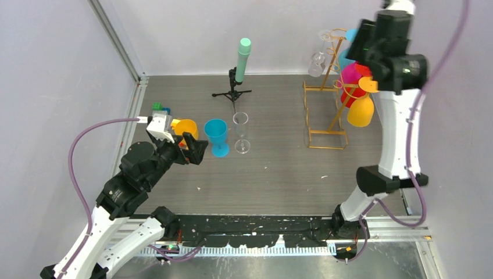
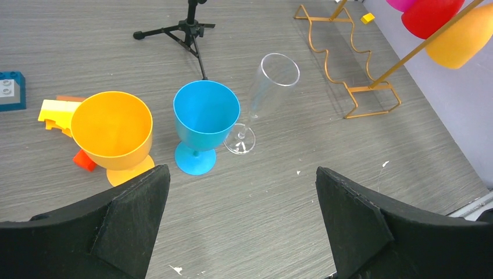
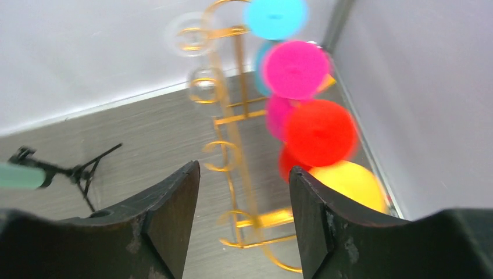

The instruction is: Take the wine glass off the wine glass rack

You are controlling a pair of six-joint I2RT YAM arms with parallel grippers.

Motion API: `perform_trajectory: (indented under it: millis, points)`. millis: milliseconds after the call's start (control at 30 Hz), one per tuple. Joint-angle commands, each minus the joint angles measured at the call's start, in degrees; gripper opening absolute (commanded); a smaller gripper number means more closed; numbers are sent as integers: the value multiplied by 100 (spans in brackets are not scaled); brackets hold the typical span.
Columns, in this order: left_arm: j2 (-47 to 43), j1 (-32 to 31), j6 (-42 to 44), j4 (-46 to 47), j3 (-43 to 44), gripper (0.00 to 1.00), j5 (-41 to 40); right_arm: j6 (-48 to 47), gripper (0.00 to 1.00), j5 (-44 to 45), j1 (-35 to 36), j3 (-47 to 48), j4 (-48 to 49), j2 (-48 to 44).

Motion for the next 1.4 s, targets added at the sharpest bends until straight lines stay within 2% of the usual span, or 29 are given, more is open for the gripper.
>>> perform_trajectory:
  millis: [0,100,333,467,600,800,1067,1367]
  points:
    - [-39,-13,22,340,7,100,127,585,65,-1085,-1197,-617,-8,-1236]
    - [-24,-13,22,365,-34,100,181,781,66,-1643,-1796,-1380,-11,-1619]
    - [-40,-16,68,338,-101,100,180,1096,67,-1699,-2359,-2408,77,-2361]
    - [-26,-17,66,397,-141,100,237,1380,67,-2161,-2808,-3383,712,-2682]
    - [46,-15,67,423,-137,100,289,1891,67,-3131,-3212,-4131,1671,-2917]
    - [58,-12,29,472,-165,100,290,2500,66,-3452,-3540,-4620,2449,-2953]
    - [217,-17,-119,680,-130,100,464,2726,50,-3619,-3682,-5232,2819,-2984]
    - [251,-13,-335,840,-260,100,610,2673,49,-3796,-3727,-5716,2948,-3049]
